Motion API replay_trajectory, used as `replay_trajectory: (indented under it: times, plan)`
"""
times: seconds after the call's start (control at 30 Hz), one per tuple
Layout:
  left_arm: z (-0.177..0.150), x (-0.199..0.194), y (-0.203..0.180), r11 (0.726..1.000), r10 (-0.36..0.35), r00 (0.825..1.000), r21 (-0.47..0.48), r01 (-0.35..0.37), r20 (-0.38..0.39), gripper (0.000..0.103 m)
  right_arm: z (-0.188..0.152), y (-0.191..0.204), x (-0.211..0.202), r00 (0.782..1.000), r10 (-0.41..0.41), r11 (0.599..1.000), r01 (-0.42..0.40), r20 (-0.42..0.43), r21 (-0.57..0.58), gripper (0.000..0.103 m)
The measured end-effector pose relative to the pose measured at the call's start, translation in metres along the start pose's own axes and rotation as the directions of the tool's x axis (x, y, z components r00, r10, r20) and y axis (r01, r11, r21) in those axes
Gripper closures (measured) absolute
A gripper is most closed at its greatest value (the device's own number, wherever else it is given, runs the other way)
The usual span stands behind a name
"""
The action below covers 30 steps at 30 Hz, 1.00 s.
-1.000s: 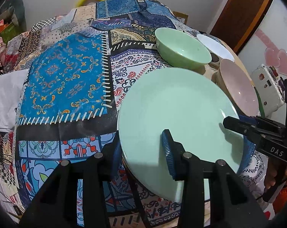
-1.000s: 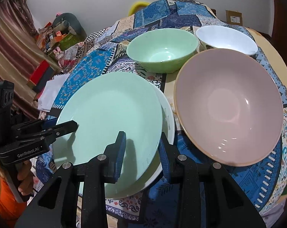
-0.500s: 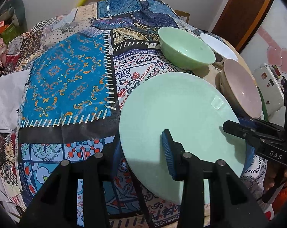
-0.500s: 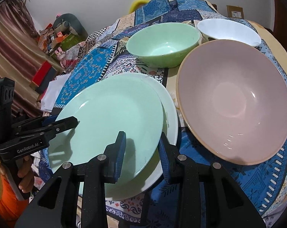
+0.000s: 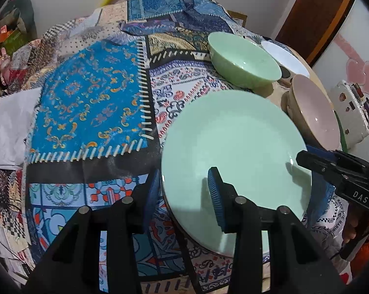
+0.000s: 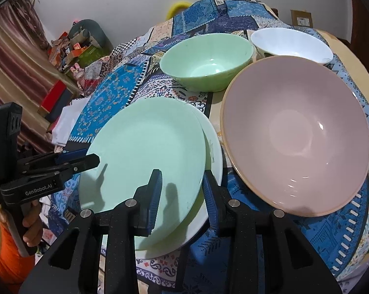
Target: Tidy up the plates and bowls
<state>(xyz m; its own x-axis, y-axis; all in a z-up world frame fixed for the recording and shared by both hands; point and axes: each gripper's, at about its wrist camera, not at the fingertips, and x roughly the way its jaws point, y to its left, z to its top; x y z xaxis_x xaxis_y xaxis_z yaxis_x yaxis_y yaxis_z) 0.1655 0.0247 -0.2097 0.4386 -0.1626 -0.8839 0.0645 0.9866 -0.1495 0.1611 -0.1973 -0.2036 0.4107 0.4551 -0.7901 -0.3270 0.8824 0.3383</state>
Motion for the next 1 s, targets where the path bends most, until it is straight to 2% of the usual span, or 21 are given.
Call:
replay_trajectory:
  times: [0.3, 0.37, 0.43, 0.5, 0.63, 0.73, 0.8, 0.93, 1.0]
  plan:
    - [0.011, -0.047, -0.016, 1.000, 0.010, 0.993, 0.018, -0.012, 0.118, 0.062, 0.006, 0.006, -0.039, 0.994, -0.031, 0.998, 0.037, 0.107, -0.053, 0.071]
    - [0.015, -0.058, -0.023, 1.000, 0.004, 0.989, 0.021, -0.007, 0.146, 0.055, 0.008, 0.004, -0.051, 0.990, -0.035, 0.997, 0.043, 0.140, -0.057, 0.071]
    - [0.018, -0.071, -0.033, 1.000, 0.001, 0.982, 0.027, -0.006, 0.190, 0.044, 0.009, 0.002, -0.064, 0.984, -0.044, 0.997, 0.055, 0.173, -0.061, 0.070]
    - [0.021, -0.080, -0.043, 0.999, -0.003, 0.975, 0.042, -0.007, 0.220, 0.039, 0.010, -0.003, -0.077, 0.979, -0.052, 0.995, 0.067, 0.199, -0.068, 0.070]
    - [0.028, -0.088, -0.066, 0.997, -0.006, 0.963, 0.078, -0.016, 0.268, 0.026, 0.011, -0.016, -0.094, 0.966, -0.089, 0.993, 0.104, 0.241, -0.050, 0.057]
    - [0.037, -0.083, -0.087, 0.995, -0.026, 0.961, 0.104, -0.003, 0.274, 0.021, 0.010, -0.030, -0.105, 0.956, -0.126, 0.990, 0.138, 0.264, -0.027, 0.055]
    - [0.040, -0.076, -0.099, 0.993, -0.036, 0.964, 0.119, 0.005, 0.262, 0.021, 0.009, -0.041, -0.111, 0.951, -0.142, 0.989, 0.149, 0.274, -0.006, 0.055]
    - [0.048, -0.054, -0.119, 0.990, -0.058, 0.974, 0.141, 0.027, 0.220, 0.021, 0.006, -0.064, -0.119, 0.940, -0.175, 0.985, 0.169, 0.294, 0.048, 0.046]
    - [0.053, -0.040, -0.129, 0.988, -0.061, 0.979, 0.150, 0.032, 0.197, 0.021, 0.004, -0.073, -0.120, 0.938, -0.187, 0.982, 0.176, 0.292, 0.062, 0.045]
